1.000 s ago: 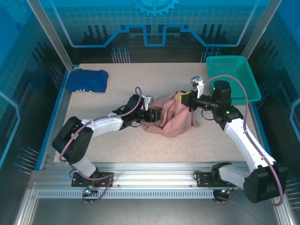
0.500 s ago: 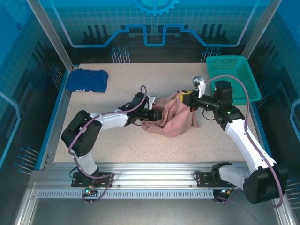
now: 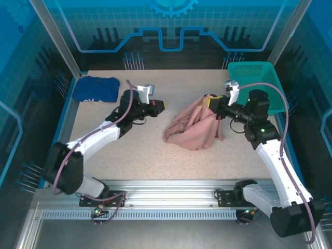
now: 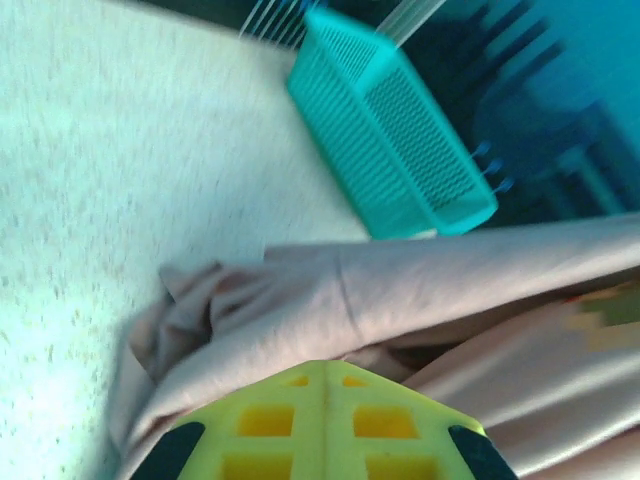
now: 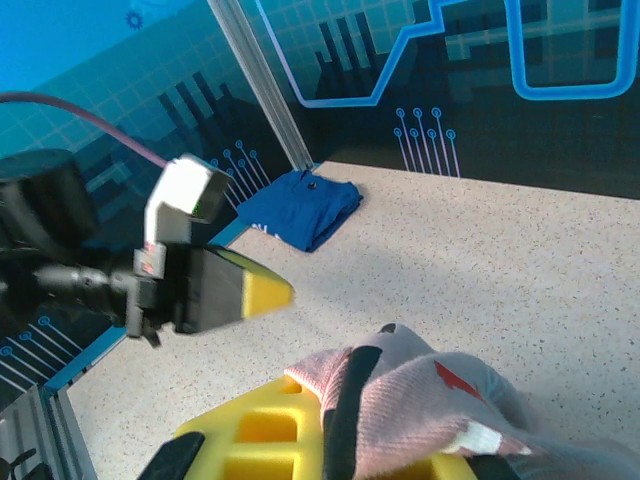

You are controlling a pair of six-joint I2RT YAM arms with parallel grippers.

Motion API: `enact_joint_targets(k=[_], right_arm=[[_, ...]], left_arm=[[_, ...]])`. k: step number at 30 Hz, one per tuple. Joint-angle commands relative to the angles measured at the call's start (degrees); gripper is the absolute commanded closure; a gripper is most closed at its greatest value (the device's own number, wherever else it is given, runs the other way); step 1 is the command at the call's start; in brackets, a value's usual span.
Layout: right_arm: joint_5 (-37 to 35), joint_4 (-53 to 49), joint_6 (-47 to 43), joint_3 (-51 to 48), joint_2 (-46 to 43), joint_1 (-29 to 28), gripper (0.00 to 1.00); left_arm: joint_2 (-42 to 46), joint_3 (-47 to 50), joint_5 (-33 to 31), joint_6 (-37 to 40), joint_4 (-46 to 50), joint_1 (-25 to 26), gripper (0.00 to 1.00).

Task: Fold the inside-out t-shirt
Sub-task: Turn the T-shirt inside out at the center of the table.

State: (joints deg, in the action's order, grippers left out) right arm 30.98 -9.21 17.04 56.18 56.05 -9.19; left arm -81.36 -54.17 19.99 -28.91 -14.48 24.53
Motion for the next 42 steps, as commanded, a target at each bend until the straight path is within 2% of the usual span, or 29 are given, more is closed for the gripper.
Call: enact_joint_targets(k=[1, 2, 4, 6, 10, 14, 16, 19, 24, 29, 37, 42], right_arm=[[-0.2, -0.2, 1.6, 0.8, -0.8, 0.8, 1.00], [0.1, -0.1, 1.7, 0.6, -0.6, 0.8, 1.00], [0.1, 0.2, 1.4, -0.3, -0.2, 0.8, 1.00], [-0.4, -0.2, 0.9, -0.9, -0.1, 0.8, 1.00], [-2.6, -2.8, -0.3, -2.5, -0.6, 0.9, 1.00], [-12.0, -13.3, -1.2, -3.3, -1.4, 0.9, 1.00], [-17.5, -19.7, -1.3, -5.4, -2.5, 0.8, 1.00], [-23.0, -23.9, -0.4, -11.4, -6.0, 0.8, 1.00], [-23.8, -23.3, 1.6, -16.4, -8.7, 0.8, 1.00], [-27.4, -24.1, 0.4, -15.1, -8.3, 0.9, 1.00], [-36.7, -29.5, -0.3, -13.4, -8.5, 2.0, 1.00], [-37.1, -29.5, 0.4, -14.1, -9.4, 3.7, 1.00]], left_arm=[[0.4, 1.2, 1.1, 3.3, 2.8, 2.9, 1.00], [-0.3, 1.2, 0.8, 4.6, 3.9, 3.9, 0.95], [-2.8, 0.4, 0.4, 6.6, 6.0, 6.1, 0.77], [-5.7, -0.4, -0.1, 7.3, 6.1, 7.7, 0.65], [-13.5, -3.8, -1.3, 7.9, 5.8, 11.9, 0.53], [-17.7, -4.3, -4.0, 7.9, 4.8, 16.9, 0.50], [-18.5, -3.1, -5.6, 6.9, 3.4, 17.8, 0.48], [-19.1, -2.6, -6.1, 6.6, 2.1, 17.8, 0.46], [-21.8, -6.9, -5.6, 9.9, 6.5, 18.3, 0.44], [-24.1, -9.1, -5.9, 11.2, 8.9, 18.7, 0.45], [-24.8, -9.0, -7.0, 9.0, 7.7, 18.6, 0.52], [-26.2, -10.3, -7.6, 9.0, 8.9, 18.6, 0.57]])
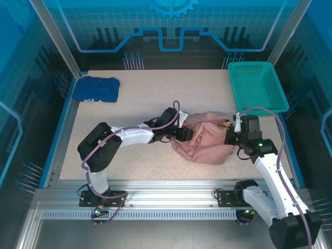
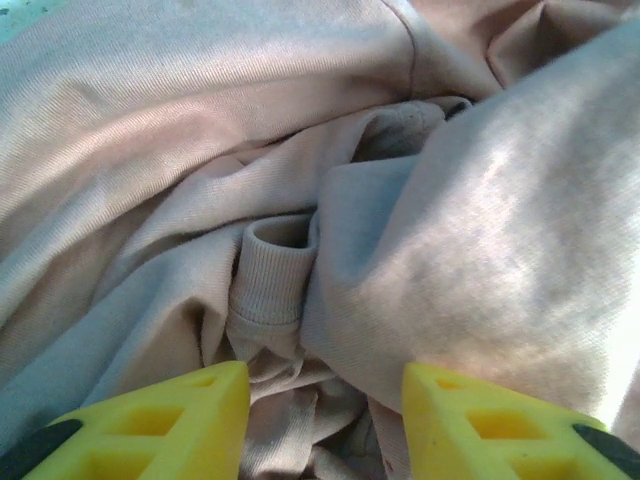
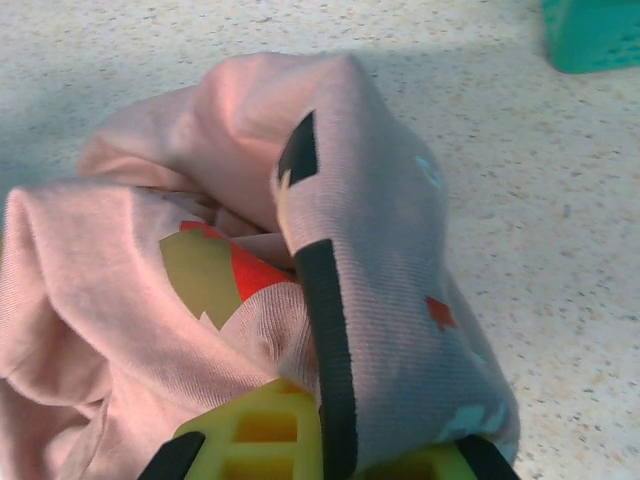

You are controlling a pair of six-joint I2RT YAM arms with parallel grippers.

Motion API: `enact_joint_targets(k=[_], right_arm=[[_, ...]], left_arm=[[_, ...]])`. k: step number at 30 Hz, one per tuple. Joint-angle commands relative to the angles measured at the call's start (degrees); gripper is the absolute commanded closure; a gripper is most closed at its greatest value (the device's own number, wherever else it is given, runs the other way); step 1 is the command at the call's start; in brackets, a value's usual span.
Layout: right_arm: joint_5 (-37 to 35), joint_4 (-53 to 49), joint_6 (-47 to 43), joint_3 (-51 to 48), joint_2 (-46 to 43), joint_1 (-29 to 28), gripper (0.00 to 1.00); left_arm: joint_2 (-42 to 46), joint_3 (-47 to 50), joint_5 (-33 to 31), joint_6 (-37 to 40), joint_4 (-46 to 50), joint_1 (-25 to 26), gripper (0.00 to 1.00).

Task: Fold the inside-out t-shirt
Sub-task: Turn the T-shirt inside out at the center of the table.

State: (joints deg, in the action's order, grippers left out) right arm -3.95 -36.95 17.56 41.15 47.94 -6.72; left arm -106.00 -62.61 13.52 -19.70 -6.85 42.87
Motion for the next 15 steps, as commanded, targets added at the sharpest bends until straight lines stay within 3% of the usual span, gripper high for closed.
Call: enact_joint_targets(k=[1, 15], right_arm=[[-2.2, -1.7, -0.2, 0.8, -1.4, 1.5, 1.00], [1.1, 0.2, -0.4, 0.5, -1.4, 2.1, 1.00]], left_arm=[[-1.9, -2.2, -1.1, -0.2, 1.7, 0.2, 0.58], [-6.9, -6.5, -0.2, 0.0, 2.6, 0.5, 0.57]])
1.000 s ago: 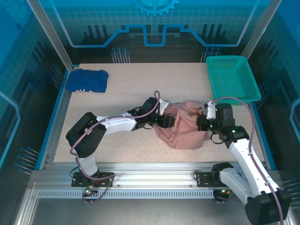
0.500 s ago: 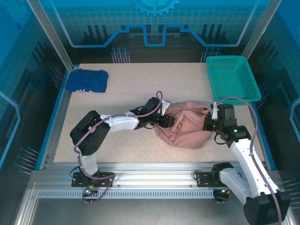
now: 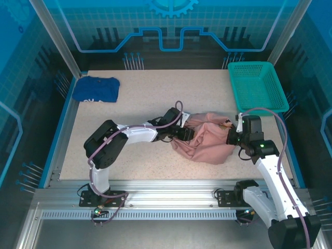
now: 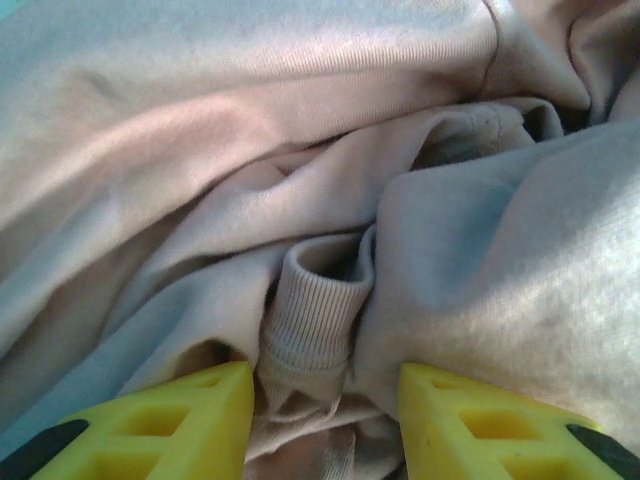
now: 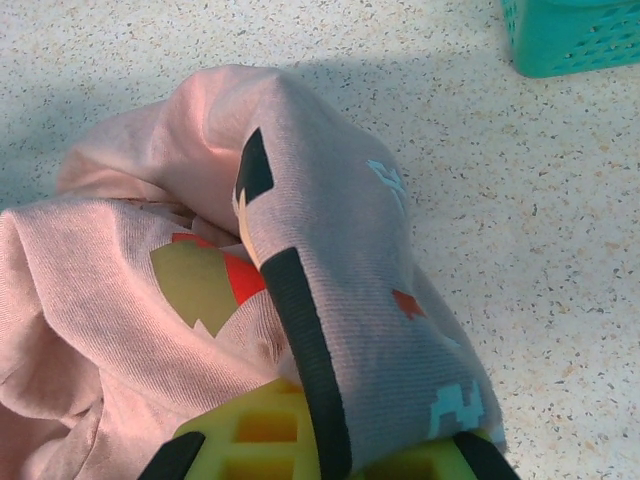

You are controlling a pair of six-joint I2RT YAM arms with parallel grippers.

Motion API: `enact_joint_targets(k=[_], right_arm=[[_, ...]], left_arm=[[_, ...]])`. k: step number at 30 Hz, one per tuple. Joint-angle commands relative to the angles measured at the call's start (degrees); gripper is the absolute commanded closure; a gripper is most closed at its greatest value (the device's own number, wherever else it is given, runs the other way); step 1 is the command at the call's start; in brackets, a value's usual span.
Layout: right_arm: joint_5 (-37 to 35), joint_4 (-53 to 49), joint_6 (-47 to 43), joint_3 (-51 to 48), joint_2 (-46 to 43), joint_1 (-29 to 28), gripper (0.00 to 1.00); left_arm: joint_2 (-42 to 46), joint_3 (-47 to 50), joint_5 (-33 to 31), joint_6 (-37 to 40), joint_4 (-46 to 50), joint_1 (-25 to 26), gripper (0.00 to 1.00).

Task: Fold the inside-out t-shirt
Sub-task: Turn the T-shirt inside out at the center of the table.

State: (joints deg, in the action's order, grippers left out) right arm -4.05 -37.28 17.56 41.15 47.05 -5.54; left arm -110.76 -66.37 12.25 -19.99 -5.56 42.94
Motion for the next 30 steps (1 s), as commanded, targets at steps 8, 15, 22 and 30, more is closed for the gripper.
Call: enact_joint_targets(k=[8, 15, 22, 30], right_arm=[[2.9, 1.9, -0.8, 1.6, -1.1, 0.9, 1.00], [8.2, 5.7, -2.9, 5.0, -7.0, 0.9, 1.00], [14.6, 9.0, 0.0, 0.9, -8.6, 0.4, 1.00], [13.0, 13.9, 6.9, -11.9, -5.6, -10.1, 1.00]], left_arm=[[2.3, -2.4, 0.4, 0.5, 0.0, -1.9, 0.97], [26.6, 8.7, 3.6, -1.8, -5.2, -12.6, 1.00], [43.1, 17.3, 1.3, 0.5, -8.5, -16.2, 1.00], [45.7, 24.2, 4.9, 1.4, -11.6, -16.1, 1.00]])
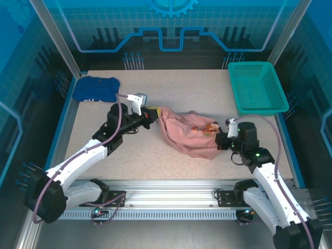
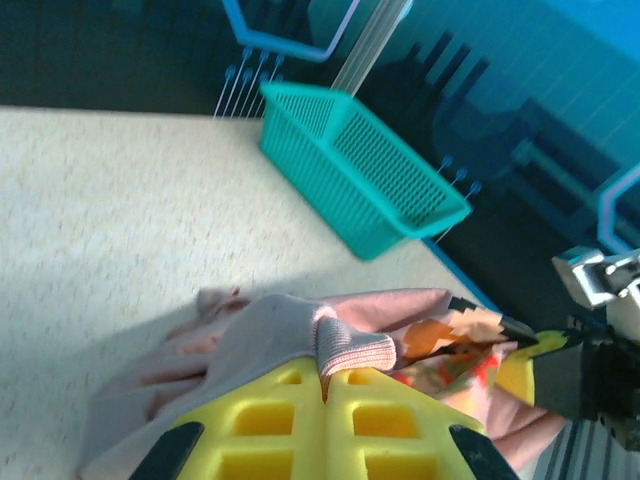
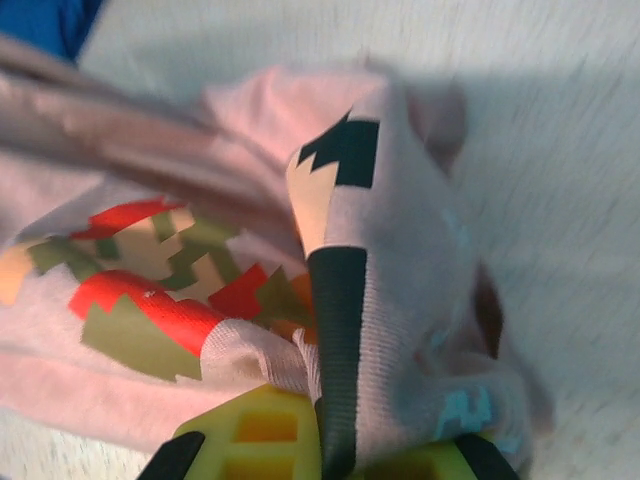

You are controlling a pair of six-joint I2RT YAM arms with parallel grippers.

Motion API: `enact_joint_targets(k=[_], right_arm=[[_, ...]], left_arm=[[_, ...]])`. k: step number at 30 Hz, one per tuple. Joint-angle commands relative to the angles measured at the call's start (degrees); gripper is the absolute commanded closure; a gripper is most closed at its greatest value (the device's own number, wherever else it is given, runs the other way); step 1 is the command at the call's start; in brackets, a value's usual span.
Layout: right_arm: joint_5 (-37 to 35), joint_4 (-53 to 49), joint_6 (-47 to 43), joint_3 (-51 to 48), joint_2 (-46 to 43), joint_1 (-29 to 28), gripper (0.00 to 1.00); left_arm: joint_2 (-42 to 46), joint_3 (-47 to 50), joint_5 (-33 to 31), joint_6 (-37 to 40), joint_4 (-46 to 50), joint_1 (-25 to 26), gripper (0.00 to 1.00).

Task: Fold the inside-out t-shirt
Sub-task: Turn the T-shirt inside out at the center of the table.

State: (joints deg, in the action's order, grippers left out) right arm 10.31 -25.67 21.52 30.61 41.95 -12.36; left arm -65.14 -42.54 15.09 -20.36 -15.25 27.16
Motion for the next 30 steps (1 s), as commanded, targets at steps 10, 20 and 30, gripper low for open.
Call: enact_joint_targets(k=[10, 20, 30], right_arm=[[-17.3, -7.5, -4.9, 9.5, -3.9, -3.2, 1.00], [-6.4, 0.3, 0.9, -1.4, -5.8, -5.7, 1.00], [-11.6, 5.8, -6.1, -0.2, 5.6, -26.6, 0.63]], left_arm=[[1.0, -3.7, -15.7, -2.1, 11.7, -4.6, 1.00], [5.4, 0.0, -11.1, -3.0, 5.5, -8.8, 1.00], [1.2, -4.1, 7.2, -2.8, -13.9, -9.1, 1.00]])
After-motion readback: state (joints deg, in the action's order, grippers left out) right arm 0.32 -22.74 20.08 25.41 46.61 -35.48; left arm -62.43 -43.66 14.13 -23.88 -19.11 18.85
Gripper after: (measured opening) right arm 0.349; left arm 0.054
